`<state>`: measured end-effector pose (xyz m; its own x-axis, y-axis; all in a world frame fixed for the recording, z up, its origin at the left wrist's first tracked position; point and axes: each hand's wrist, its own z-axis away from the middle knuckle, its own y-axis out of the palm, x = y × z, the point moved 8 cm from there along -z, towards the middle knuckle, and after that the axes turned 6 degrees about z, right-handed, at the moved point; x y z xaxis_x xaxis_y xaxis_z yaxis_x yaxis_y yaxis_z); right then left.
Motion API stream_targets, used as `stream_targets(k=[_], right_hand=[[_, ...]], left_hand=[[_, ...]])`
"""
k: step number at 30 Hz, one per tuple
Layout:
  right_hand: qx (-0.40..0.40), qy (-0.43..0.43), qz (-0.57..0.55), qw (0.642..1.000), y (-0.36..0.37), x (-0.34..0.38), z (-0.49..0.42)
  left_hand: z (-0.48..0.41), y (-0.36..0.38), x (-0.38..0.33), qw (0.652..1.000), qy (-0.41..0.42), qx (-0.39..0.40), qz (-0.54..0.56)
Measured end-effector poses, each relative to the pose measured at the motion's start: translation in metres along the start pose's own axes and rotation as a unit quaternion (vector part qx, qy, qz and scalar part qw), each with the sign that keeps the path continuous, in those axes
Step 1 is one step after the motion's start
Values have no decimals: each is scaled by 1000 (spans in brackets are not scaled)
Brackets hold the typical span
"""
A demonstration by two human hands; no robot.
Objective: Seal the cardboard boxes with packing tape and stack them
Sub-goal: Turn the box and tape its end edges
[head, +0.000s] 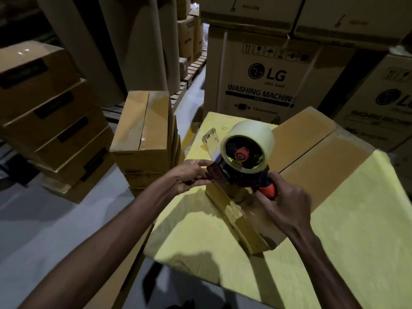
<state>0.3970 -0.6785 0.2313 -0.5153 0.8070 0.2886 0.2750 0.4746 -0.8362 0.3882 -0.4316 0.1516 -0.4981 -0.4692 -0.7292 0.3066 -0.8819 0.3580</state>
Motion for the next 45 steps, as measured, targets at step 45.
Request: stream_targets(k=[45], right_hand=[[216, 25, 21, 976, 74, 45, 15]], left_hand=[[-97, -68, 4, 960, 87, 1, -267]])
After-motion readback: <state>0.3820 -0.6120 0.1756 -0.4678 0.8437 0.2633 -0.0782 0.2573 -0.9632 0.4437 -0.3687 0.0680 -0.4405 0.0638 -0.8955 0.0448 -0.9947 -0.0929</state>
